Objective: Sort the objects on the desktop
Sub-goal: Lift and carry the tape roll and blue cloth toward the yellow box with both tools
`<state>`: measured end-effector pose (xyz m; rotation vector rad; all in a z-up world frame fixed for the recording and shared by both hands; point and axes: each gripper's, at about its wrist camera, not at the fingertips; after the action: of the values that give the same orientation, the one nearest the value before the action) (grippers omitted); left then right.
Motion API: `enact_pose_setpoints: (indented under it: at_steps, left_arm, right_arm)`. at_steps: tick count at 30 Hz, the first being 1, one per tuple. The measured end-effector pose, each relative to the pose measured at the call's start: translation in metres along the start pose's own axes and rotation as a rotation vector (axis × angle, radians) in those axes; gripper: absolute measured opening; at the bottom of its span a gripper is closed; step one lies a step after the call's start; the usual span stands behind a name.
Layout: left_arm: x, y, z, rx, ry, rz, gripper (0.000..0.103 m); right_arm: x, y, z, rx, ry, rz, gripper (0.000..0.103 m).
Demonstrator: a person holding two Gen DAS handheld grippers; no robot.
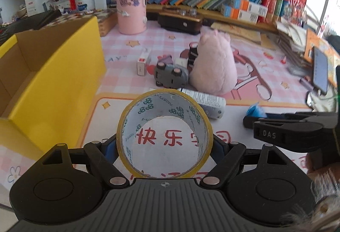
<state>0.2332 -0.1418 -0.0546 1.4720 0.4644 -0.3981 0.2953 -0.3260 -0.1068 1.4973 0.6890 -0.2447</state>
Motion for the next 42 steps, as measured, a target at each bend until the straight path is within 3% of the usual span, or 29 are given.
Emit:
enact_pose_setpoints:
  at_steps: [13,22,42]
  left_arm:
    - [-0.063,0.019,-0.012,-0.054,-0.013,0.084,0.080]
    - [-0.094,0.015,-0.031,-0.052,-0.013,0.135,0.080]
    - [-0.130,-0.006,-0.102,-0.051,-0.122,0.151,0.080]
  right_arm:
    - [-0.069,0.027,-0.006,0.094,0.128,0.055,0.029]
    - [-0.110,0.025,-0.046,0.034,0.183,0.102,0.029]
    - [-0.145,0.007,-0.124,0.040,0.093,0.114,0.029]
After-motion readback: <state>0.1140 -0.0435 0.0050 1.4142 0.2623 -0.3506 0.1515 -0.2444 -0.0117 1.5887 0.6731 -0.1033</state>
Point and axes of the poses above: each gripper's, at about its wrist camera, not at the fingertips, and x roughly the way its jaws point, z to its right, y to its top, and after that the axes turned 15 degrees about z, right-handed
